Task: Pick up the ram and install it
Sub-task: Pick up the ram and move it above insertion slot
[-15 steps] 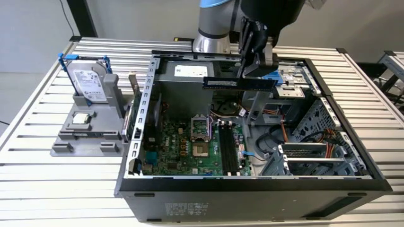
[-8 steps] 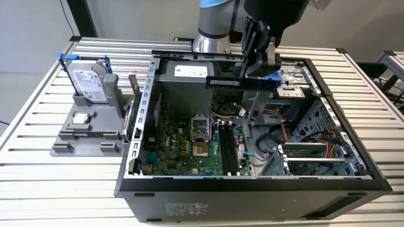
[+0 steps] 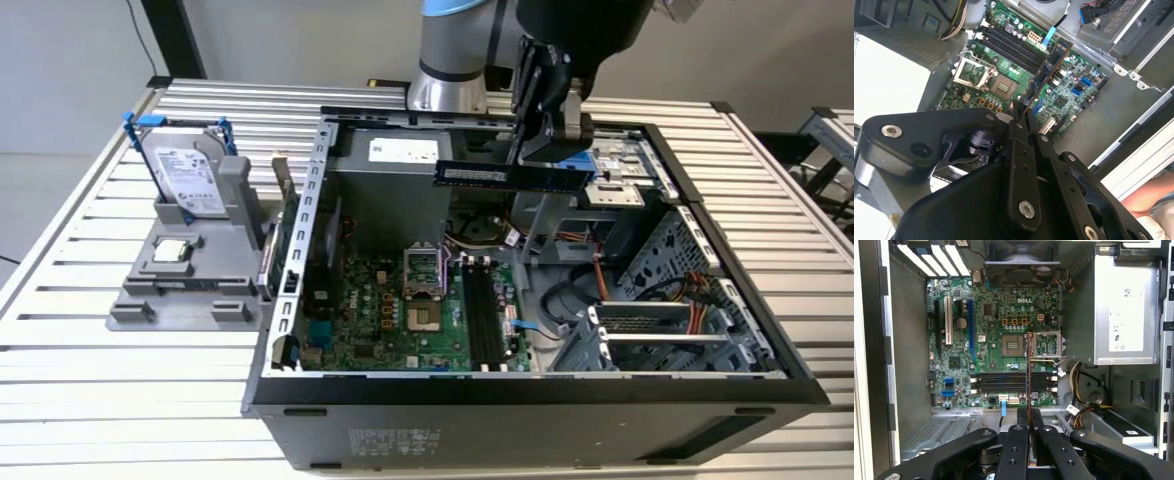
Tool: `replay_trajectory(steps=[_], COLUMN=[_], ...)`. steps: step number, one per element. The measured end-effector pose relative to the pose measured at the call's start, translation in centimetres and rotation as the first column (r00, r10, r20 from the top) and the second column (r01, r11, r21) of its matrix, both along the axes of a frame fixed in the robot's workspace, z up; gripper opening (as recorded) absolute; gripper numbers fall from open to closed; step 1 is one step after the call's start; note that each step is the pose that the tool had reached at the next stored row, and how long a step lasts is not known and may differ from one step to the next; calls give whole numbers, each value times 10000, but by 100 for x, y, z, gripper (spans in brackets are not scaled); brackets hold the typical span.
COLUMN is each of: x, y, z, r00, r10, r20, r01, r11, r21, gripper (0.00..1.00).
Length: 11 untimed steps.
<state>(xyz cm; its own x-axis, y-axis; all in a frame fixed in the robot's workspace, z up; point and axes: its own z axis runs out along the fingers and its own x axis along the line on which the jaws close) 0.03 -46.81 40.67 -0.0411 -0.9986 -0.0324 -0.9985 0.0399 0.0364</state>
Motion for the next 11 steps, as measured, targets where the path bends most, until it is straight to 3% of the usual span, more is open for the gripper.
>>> replay_trajectory(steps=[11], x=[0], y=[0], z=[0], r00=[9999], r10=[-144], r20=[0], r01=[144], r11=[9999], r21=[-1], gripper=[0])
